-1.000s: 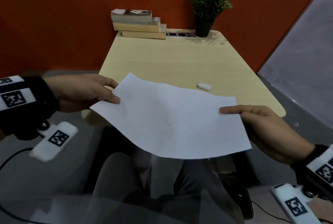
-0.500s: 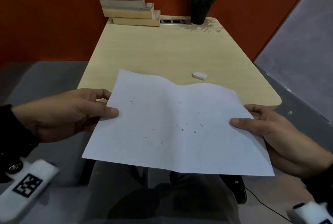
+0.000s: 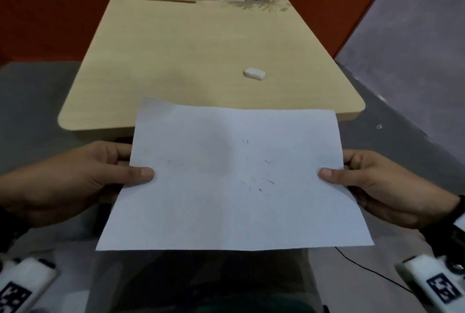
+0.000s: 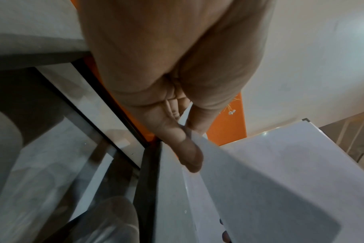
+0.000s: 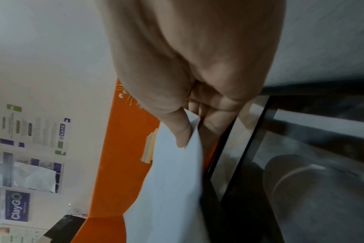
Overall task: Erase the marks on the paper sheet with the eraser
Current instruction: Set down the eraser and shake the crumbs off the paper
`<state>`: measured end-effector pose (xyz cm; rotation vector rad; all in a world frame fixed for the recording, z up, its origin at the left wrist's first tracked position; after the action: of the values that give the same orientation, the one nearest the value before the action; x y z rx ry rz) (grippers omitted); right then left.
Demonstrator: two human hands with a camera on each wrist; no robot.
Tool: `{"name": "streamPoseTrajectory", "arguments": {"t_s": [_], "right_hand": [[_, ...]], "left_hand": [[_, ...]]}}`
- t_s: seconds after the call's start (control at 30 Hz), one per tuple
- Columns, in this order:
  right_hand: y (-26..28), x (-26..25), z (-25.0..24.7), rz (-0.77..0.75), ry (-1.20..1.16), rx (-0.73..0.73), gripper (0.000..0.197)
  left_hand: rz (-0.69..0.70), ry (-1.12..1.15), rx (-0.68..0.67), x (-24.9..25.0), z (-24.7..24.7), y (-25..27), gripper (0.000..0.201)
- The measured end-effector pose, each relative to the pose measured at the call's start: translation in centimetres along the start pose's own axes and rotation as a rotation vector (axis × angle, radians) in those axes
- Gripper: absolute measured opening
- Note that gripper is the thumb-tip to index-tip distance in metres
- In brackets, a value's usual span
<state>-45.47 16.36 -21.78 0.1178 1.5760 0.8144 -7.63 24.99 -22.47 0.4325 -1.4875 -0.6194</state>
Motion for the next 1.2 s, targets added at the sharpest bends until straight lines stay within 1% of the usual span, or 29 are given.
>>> {"name": "streamPoseTrajectory", "arguments": {"t_s": [0.2, 0.33, 0.5, 0.57, 0.63, 0.73, 0.83, 0.93, 1.03, 1.07, 1.13, 1.2], "right_hand": [[-0.5, 3.9, -0.8, 0.091, -0.001, -0.031, 0.036], [-1.7, 6.6, -1.3, 0.152, -0.021, -0.039, 0.035], [-4.5, 9.1, -2.7, 0.193, -0.024, -0.033, 0.032], [-6.1, 10.1, -3.7, 0.198, -0.036, -0.01, 0.031], [-7.5, 11.1, -4.5, 0.201, -0.053, 0.015, 0.026], [-9.6, 13.2, -5.4, 0.22, -0.066, 0.078, 0.026], [-11.7, 16.0, -6.4, 0.245, 0.006, 0.146, 0.028], [-13.4, 18.7, -7.1, 0.293, 0.047, 0.18, 0.034], [-14.6, 20.8, -7.5, 0.329, 0.075, 0.189, 0.029], [-15.0, 21.5, -7.7, 0.337, 0.075, 0.2, 0.032], [-15.7, 23.0, -8.1, 0.354, 0.07, 0.215, 0.04], [-16.4, 24.3, -8.4, 0.364, 0.057, 0.233, 0.041]], "left_hand": [[-0.054, 0.019, 0.035, -3.5, 1.0, -1.0, 0.026], [-0.092, 0.023, 0.021, -5.1, 2.1, -1.9, 0.024], [-0.11, -0.017, -0.028, -5.8, 3.6, -4.7, 0.03], [-0.097, -0.081, -0.021, -5.5, 3.6, -6.4, 0.031], [-0.095, -0.141, 0.013, -5.2, 3.4, -8.1, 0.03], [-0.051, -0.239, 0.104, -4.2, 3.0, -10.6, 0.02], [0.015, -0.395, 0.14, -3.2, 3.3, -13.0, 0.014], [0.038, -0.542, 0.141, -2.7, 3.8, -15.5, 0.01], [0.07, -0.682, 0.102, -2.4, 5.2, -18.0, 0.006], [0.089, -0.725, 0.092, -2.2, 5.8, -18.7, 0.005], [0.1, -0.822, 0.098, -2.1, 6.8, -20.2, 0.006], [0.089, -0.964, 0.114, -1.9, 7.9, -21.4, 0.011]]}}
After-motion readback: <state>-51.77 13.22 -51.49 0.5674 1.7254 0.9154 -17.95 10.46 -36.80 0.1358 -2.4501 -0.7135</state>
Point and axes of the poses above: each hand's wrist, its own y-axis away from the middle knuckle, its own z-axis out of the palm, x = y × z, the point moved 9 cm from there along -y, towards the middle knuckle, and after that the axes turned 2 degrees about -z, right-handed, at the moved point
